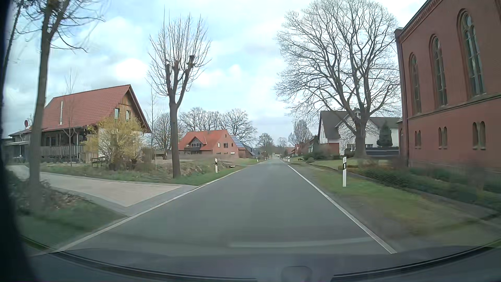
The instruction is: Follow the waypoints while adhering to traffic rules and regulations
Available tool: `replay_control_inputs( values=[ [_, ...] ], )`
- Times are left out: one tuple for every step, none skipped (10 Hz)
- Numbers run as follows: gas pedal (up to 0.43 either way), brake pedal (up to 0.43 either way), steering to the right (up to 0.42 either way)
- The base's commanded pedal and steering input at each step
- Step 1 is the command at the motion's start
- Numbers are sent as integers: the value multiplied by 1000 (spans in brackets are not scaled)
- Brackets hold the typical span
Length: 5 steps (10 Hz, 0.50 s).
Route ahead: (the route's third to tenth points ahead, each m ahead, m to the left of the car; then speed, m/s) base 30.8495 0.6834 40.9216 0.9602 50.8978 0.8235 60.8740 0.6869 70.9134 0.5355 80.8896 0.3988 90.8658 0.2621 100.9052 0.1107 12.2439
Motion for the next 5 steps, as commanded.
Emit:
replay_control_inputs(
  values=[
    [157,0,3],
    [150,0,3],
    [150,0,3],
    [150,0,3],
    [150,0,3]
  ],
)
